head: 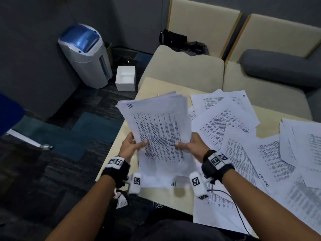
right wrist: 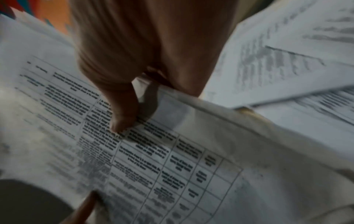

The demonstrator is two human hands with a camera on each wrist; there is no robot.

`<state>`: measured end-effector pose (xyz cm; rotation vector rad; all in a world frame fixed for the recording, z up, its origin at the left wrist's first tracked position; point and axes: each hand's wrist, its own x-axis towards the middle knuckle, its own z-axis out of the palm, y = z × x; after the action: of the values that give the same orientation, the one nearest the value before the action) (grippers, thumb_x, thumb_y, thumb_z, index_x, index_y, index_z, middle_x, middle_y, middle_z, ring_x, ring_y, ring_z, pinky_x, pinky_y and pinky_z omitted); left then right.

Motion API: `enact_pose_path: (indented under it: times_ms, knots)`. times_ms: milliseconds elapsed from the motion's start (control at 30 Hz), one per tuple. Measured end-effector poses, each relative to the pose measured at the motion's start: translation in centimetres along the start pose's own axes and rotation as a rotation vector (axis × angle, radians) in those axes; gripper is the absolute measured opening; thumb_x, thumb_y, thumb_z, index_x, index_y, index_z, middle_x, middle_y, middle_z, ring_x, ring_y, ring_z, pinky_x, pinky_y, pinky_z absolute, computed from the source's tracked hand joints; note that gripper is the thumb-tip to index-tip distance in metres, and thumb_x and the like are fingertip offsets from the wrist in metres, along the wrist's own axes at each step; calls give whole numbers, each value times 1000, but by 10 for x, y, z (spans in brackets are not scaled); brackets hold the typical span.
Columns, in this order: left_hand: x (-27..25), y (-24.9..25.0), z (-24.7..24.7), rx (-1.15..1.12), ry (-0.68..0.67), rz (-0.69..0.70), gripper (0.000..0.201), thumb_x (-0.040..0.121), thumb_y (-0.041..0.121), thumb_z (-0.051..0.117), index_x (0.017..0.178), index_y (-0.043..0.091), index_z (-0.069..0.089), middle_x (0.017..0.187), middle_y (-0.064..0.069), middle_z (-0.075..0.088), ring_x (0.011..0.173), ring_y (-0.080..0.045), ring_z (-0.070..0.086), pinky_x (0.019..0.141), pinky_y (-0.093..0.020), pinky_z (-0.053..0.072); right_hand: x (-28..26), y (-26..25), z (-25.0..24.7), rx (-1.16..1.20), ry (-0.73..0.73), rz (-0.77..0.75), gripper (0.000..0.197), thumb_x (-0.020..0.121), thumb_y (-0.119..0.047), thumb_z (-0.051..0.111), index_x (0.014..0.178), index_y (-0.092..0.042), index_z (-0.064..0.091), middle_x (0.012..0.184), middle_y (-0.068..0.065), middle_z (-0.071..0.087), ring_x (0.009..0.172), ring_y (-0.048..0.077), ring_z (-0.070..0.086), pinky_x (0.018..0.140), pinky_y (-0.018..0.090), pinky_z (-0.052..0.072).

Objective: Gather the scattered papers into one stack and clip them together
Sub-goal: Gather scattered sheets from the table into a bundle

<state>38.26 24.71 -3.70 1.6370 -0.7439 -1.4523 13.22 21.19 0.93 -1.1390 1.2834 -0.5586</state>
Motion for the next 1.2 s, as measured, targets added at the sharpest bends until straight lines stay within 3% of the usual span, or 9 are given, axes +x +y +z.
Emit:
enact_pose_path:
  times_ms: [67,133,267,533,667,767,967,1067,1200]
  knots:
    - [-14,43,1,-6,-87,125,44,54,22,92,87,15,65,80,5,76,79,-9,72,68,-25,57,-7,-31,-13,-7,-29,-91,23,78,0,74,96,-14,68,90,2,76,90,24,71,86,37,57]
    - [-28,87,10,-18,-137,274,30,72,2,80,95,16,67,88,5,76,86,-11,72,73,-26,59,-15,-57,-23,-14,-4,-215,30,78,-1,75,101,-19,68,104,5,74,100,22,70,90,35,55]
    - [-37,126,24,-104,-148,431,35,82,-4,68,116,2,60,107,-9,70,96,-17,70,83,-31,58,-27,-81,-29,134,150,-361,37,77,-1,76,106,-21,66,111,2,72,106,20,68,94,35,52]
    - [-37,75,44,43,-121,235,34,66,12,83,97,17,71,104,-11,73,104,-34,67,91,-50,54,-32,-26,-19,39,250,-178,33,75,2,77,93,-24,68,99,5,74,93,22,71,92,46,54]
    - [-36,92,50,27,-169,344,33,78,-3,73,82,29,74,87,4,76,86,-14,72,78,-37,60,-32,-31,-27,132,305,-230,31,73,4,78,91,-20,69,89,-2,75,82,13,73,79,30,58]
    - [-31,95,58,-19,-147,354,26,82,-3,69,87,22,72,86,4,77,81,-11,72,76,-33,60,-28,-28,-22,195,319,-229,32,76,3,76,93,-23,68,94,0,74,88,15,71,81,29,57]
    - [-12,66,67,74,-19,286,11,84,7,71,90,16,69,94,-15,70,85,-29,66,85,-54,53,-7,8,-8,13,386,-68,21,77,-4,75,89,-19,67,98,13,72,91,27,69,87,40,56]
    - [6,66,52,190,33,293,13,84,12,73,94,5,68,91,-19,71,76,-27,67,75,-44,59,-3,15,-22,-141,311,1,21,75,-2,73,93,-12,69,89,7,72,84,22,68,76,28,55]
    - [48,50,18,548,98,168,25,80,10,73,99,-6,66,85,-19,68,81,-33,68,76,-38,56,-13,38,-58,-169,280,121,28,75,0,69,96,-19,67,85,11,75,80,21,72,64,22,50]
